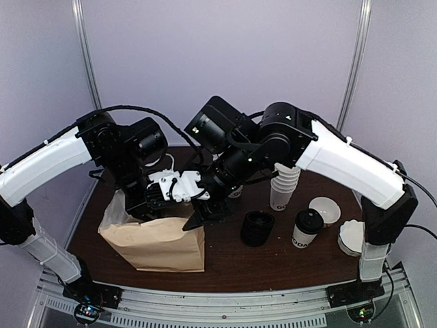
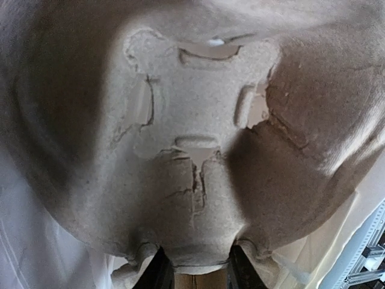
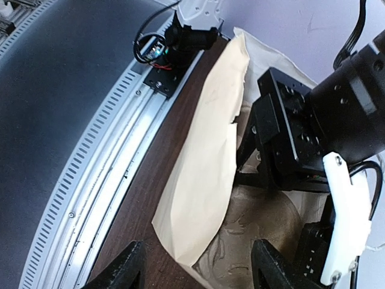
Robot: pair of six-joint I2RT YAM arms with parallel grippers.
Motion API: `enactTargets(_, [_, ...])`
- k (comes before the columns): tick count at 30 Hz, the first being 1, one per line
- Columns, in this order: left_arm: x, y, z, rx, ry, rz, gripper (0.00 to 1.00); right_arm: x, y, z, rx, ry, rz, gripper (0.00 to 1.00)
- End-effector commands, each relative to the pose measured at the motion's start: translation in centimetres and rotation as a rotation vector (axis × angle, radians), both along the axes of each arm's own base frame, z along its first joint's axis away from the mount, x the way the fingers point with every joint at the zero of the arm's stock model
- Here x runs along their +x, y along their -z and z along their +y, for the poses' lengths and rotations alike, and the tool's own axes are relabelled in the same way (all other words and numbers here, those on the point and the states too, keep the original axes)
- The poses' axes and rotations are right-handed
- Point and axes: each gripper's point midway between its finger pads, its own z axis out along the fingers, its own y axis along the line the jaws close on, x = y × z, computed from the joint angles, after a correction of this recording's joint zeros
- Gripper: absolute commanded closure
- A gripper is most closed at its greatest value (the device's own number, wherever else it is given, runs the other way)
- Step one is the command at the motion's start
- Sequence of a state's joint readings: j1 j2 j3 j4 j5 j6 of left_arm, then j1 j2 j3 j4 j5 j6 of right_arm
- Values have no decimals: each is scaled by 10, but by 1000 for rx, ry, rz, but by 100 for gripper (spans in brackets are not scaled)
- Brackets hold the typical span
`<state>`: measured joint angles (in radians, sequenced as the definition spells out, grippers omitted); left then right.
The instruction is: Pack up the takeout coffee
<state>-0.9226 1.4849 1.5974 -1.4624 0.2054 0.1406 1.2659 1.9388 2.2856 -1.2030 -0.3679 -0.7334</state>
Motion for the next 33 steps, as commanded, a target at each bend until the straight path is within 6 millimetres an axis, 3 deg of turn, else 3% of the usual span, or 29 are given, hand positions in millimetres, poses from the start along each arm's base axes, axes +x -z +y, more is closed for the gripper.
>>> enactTargets(1, [3, -9, -9, -53, 9, -10, 78, 18, 21, 9, -80, 115, -101, 37])
enactTargets(12, [10, -5, -4, -13, -8, -38, 78, 9, 47, 17, -165, 131, -104, 39])
enactTargets(18, [17, -2, 1, 20, -32, -73, 78, -23, 37, 6, -136, 2, 1, 75])
enactTargets(28, [11, 8, 7, 49, -35, -36, 78, -29, 34, -10, -130, -64, -30, 92])
enactTargets(31, [-15, -6, -2, -73, 22, 55, 77, -16, 27, -6, -89, -14, -93, 99])
enactTargets(33, [-11, -12, 3, -74, -29, 18, 79, -7, 27, -9, -95, -2, -148, 100])
